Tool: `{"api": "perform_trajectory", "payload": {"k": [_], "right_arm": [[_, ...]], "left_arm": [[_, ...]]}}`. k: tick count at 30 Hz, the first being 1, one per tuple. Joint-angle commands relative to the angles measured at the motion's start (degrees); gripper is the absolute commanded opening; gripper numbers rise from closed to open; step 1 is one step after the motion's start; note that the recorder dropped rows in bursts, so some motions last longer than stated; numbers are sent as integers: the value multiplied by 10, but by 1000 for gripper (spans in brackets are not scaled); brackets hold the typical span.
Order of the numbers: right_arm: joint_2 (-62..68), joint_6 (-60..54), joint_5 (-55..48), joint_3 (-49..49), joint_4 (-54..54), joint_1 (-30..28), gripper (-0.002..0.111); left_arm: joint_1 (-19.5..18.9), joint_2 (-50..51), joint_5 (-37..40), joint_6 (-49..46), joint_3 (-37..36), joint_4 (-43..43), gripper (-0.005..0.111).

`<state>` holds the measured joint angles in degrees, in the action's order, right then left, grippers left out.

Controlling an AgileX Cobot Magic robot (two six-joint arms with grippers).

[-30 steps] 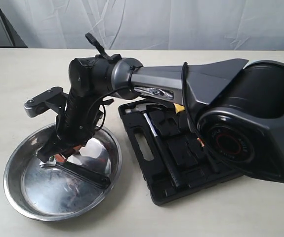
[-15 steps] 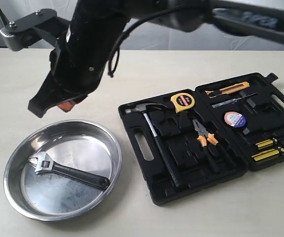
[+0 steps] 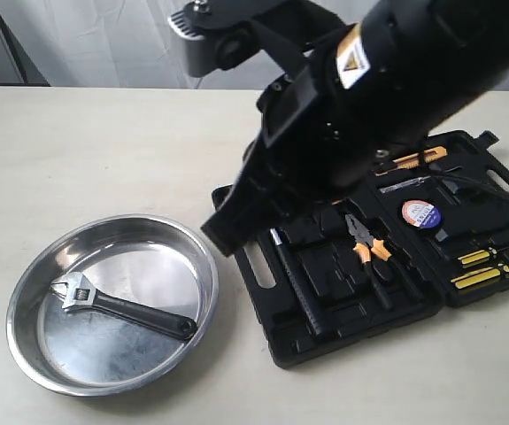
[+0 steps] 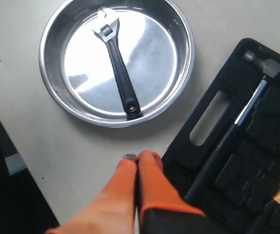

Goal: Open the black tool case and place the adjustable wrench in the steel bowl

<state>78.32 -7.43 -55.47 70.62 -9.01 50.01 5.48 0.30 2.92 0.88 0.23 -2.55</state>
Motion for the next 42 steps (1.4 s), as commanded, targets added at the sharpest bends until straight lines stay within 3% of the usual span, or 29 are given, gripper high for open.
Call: {"api": "perform_trajectory", "payload": {"k": [1, 6, 11, 20, 24, 32, 35, 42], "right_arm": [[-34, 4, -21, -5, -3, 0, -1], [-59, 96, 9, -9, 98, 0, -1], [-128, 222, 136, -93, 237, -4, -1], [-321, 227, 581, -463, 181, -146, -1], [-441, 231, 684, -600, 167, -224, -1], [-667, 231, 686, -706, 160, -372, -1], [-731, 241, 618, -706, 160, -421, -1], [-783, 241, 584, -706, 160, -460, -1]], "left_arm": [[4, -3, 0, 0, -2, 3, 0], [4, -3, 0, 0, -2, 3, 0], [4, -3, 0, 0, -2, 3, 0], [4, -3, 0, 0, -2, 3, 0], [4, -3, 0, 0, -2, 3, 0], [4, -3, 0, 0, -2, 3, 0], [4, -3, 0, 0, -2, 3, 0], [4, -3, 0, 0, -2, 3, 0]]}}
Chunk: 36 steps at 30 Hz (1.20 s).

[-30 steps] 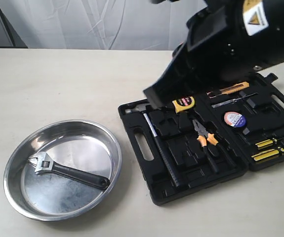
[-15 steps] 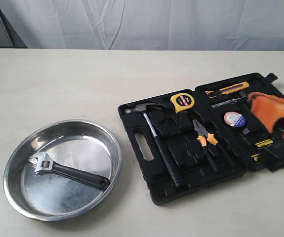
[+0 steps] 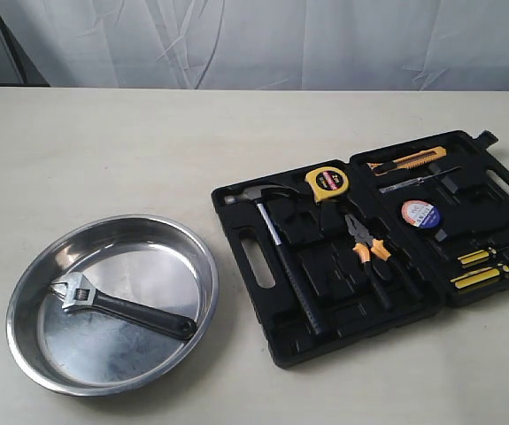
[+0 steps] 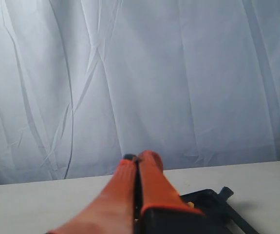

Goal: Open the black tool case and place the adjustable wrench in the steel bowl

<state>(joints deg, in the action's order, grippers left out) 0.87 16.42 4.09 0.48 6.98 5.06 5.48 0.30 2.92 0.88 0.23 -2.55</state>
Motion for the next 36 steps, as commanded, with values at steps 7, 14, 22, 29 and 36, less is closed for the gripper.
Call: {"api": "perform_trajectory", "payload": {"k": [7, 14, 22, 29, 36], "right_arm": [[-9, 3, -12, -5, 0, -11, -1], [-9, 3, -11, -5, 0, -11, -1], [-9, 3, -11, -5, 0, -11, -1], [-9, 1, -26, -5, -23, -11, -1], [-9, 1, -175, -5, 35, -11, -1]], "left_arm": [[4, -3, 0, 0, -2, 3, 0], [4, -3, 0, 0, -2, 3, 0], [4, -3, 0, 0, -2, 3, 0], [4, -3, 0, 0, -2, 3, 0], [4, -3, 0, 0, -2, 3, 0]]}}
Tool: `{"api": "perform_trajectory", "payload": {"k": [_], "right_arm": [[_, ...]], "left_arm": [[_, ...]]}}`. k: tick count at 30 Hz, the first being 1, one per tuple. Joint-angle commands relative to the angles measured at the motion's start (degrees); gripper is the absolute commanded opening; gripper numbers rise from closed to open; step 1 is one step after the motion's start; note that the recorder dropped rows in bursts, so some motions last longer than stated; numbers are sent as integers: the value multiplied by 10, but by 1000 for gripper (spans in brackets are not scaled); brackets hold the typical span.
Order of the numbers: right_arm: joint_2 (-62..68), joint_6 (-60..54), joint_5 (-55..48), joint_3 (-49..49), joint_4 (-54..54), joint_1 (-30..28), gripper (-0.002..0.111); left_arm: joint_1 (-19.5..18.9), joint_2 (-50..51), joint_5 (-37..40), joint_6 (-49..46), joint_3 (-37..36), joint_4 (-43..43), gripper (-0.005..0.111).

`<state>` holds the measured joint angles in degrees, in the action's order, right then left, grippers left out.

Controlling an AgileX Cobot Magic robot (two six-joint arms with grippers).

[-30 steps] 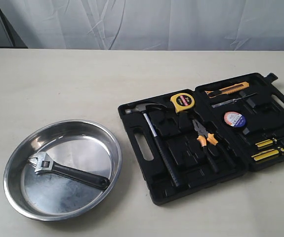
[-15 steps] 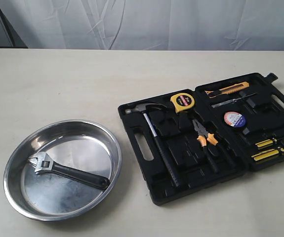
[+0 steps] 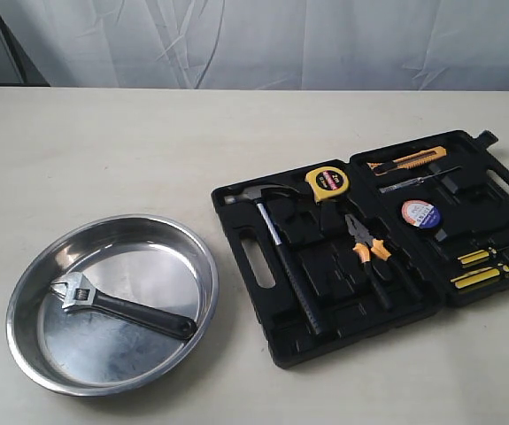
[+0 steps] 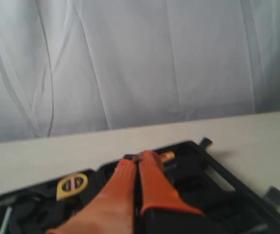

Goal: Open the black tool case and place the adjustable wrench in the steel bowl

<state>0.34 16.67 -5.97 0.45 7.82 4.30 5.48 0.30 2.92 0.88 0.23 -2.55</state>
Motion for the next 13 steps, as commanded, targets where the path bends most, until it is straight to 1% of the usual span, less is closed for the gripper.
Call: {"api": "perform_trajectory", "payload": {"k": [1, 6, 13], "right_arm": [[-3, -1, -85, -4, 26, -3, -1], [-3, -2, -119, -4, 35, -3, -1], [-3, -3, -119, -4, 32, -3, -1]], "left_arm": [[4, -3, 0, 0, -2, 3, 0], [4, -3, 0, 0, -2, 3, 0], [4, -3, 0, 0, -2, 3, 0]]}}
